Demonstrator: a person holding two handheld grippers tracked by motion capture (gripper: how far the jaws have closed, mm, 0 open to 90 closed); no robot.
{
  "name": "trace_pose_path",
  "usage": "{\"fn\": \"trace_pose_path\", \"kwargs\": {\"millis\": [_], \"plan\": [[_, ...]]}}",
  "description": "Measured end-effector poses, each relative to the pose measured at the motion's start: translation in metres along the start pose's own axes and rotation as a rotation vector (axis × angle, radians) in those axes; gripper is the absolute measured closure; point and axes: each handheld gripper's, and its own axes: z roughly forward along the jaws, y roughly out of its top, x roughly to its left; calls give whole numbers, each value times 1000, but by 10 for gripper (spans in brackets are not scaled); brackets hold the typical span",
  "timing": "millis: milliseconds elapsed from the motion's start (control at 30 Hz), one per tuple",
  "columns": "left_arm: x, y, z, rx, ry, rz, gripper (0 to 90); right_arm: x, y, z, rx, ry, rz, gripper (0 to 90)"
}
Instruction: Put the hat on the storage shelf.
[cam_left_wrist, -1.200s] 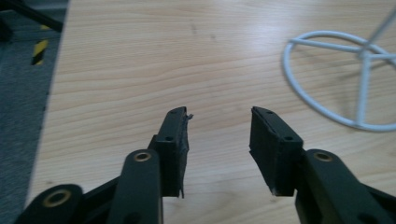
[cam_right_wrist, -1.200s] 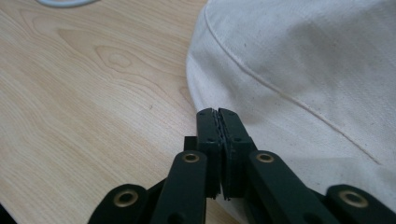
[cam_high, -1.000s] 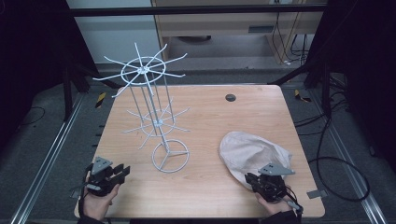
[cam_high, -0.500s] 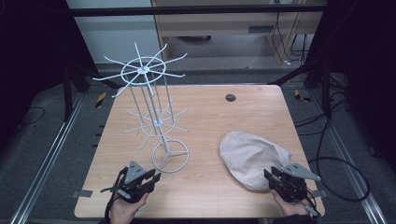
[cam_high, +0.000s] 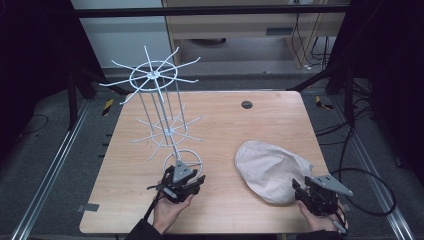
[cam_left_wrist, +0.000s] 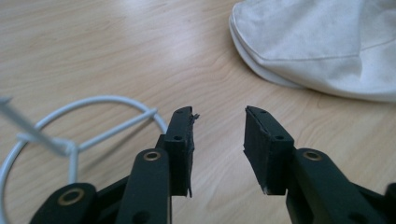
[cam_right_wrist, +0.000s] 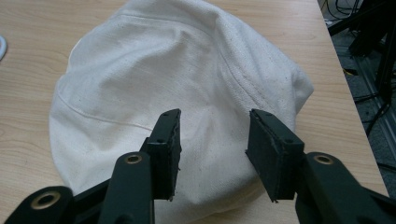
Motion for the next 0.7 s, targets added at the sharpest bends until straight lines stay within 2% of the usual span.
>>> {"fn": "trace_pose_path", "kwargs": {"millis": [33,133,167,200,267,333,400,433,467,500,533,567,700], "plan": [[-2,4,5,-9,-2,-15,605,0,0,-1,-4,1,4,536],[-4,15,15,-22,-1,-8,587,-1,2,-6,-30,-13,7,525],[-5,22,24,-22,-6,-20,579,-2,3,-7,-35,-17,12,518],[-5,24,28,-23,-8,-20,561,-4,3,-8,-37,-34,19,510],[-5,27,33,-27,-15,-25,535,-5,3,-8,-32,-37,23,507],[-7,32,50,-27,-33,-34,518,-9,0,-2,2,-52,32,504],[-8,34,55,-21,-35,-31,512,-10,-1,1,16,-57,33,503],[-10,37,67,-11,-37,-34,488,-12,-2,5,32,-60,35,504],[-10,37,67,-11,-37,-34,479,-13,-3,8,42,-65,33,507],[-12,40,78,-1,-51,-32,468,-14,-3,10,49,-65,35,512],[-12,40,78,-1,-51,-32,454,-14,-3,10,49,-65,35,512],[-14,43,86,-11,-64,-29,445,-15,-4,12,60,-60,39,524],[-18,47,98,-15,-76,-32,410,-18,-5,15,65,-44,49,561]]}}
